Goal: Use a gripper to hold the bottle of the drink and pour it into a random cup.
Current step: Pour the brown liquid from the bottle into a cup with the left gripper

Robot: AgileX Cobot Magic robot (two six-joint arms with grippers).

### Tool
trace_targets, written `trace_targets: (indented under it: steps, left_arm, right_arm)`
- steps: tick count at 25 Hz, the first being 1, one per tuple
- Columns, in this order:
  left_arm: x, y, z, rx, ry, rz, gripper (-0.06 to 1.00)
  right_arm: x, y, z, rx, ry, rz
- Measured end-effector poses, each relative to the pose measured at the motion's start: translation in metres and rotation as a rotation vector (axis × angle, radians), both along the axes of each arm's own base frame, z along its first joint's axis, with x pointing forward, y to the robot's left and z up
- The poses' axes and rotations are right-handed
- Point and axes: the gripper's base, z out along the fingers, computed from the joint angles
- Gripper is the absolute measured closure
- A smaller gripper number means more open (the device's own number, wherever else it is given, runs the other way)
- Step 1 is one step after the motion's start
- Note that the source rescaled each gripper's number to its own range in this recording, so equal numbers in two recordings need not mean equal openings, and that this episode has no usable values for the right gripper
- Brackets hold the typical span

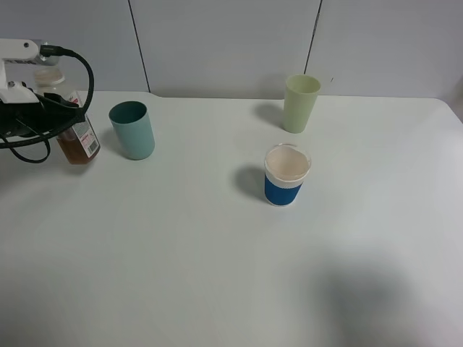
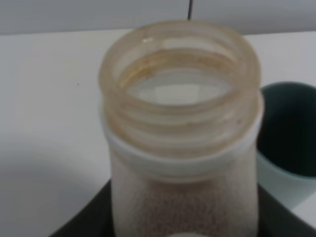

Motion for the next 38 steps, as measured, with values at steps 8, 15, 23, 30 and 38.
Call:
trace_targets:
  steps: [8, 15, 23, 30, 38]
  left_arm:
    - [0.007, 0.007, 0.010, -0.121, 0.030, -0.087, 0.94]
    - [0.017, 0.016, 0.019, 0.013, 0.148, -0.080, 0.94]
    - [0.020, 0.024, 0.020, 0.208, 0.206, 0.056, 0.94]
    - [0.020, 0.000, 0.023, 0.351, 0.176, 0.033, 0.94]
    - [0.017, -0.030, 0.027, 0.473, 0.119, 0.023, 0.94]
  right_arm:
    - [0.000, 0.000, 0.000, 0.000, 0.000, 0.000]
    - [0.000, 0.000, 0.000, 0.000, 0.000, 0.000]
    - [0.000, 0.000, 0.000, 0.000, 0.000, 0.000]
    - [0.000, 0.000, 0.000, 0.000, 0.000, 0.000]
    - [0.000, 0.000, 0.000, 0.000, 0.000, 0.000]
